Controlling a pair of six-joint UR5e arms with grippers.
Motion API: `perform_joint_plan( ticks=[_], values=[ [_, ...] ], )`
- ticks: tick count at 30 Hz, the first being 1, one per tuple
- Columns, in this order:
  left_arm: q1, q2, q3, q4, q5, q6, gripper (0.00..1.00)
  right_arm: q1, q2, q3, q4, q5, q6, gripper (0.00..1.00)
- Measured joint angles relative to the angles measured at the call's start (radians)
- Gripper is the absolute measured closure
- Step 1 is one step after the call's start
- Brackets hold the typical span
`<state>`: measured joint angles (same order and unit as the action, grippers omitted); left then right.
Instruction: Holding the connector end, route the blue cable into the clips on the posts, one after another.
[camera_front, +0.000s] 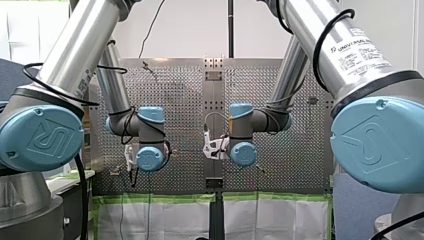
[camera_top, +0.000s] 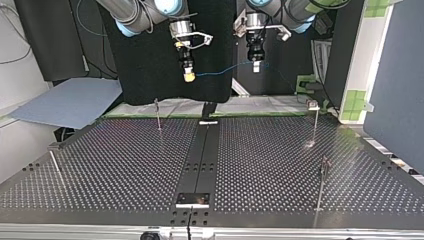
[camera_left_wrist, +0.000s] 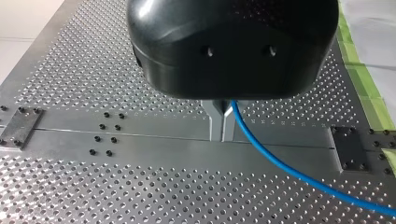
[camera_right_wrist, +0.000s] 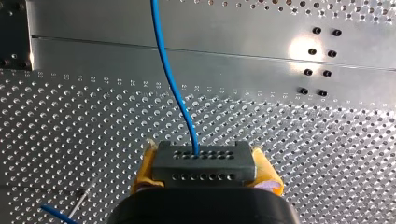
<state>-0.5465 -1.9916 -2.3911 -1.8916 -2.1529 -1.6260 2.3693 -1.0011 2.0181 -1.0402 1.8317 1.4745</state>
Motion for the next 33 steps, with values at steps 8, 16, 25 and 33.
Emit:
perform_joint_plan(
  ticks=[8,16,25,33],
  values=[
    [0.000,0.000,0.000,0.000,0.000,0.000,1.00,0.000,0.000,0.000,0.000,0.000,0.000,1.00],
    [0.000,0.000,0.000,0.000,0.000,0.000,1.00,0.000,0.000,0.000,0.000,0.000,0.000,1.00],
    [0.001,0.000,0.000,0.000,0.000,0.000,1.00,0.000,0.000,0.000,0.000,0.000,0.000,1.00],
    [0.001,0.000,0.000,0.000,0.000,0.000,1.00,0.006,0.039,0.001,0.039,0.006,-0.007,1.00]
  ],
)
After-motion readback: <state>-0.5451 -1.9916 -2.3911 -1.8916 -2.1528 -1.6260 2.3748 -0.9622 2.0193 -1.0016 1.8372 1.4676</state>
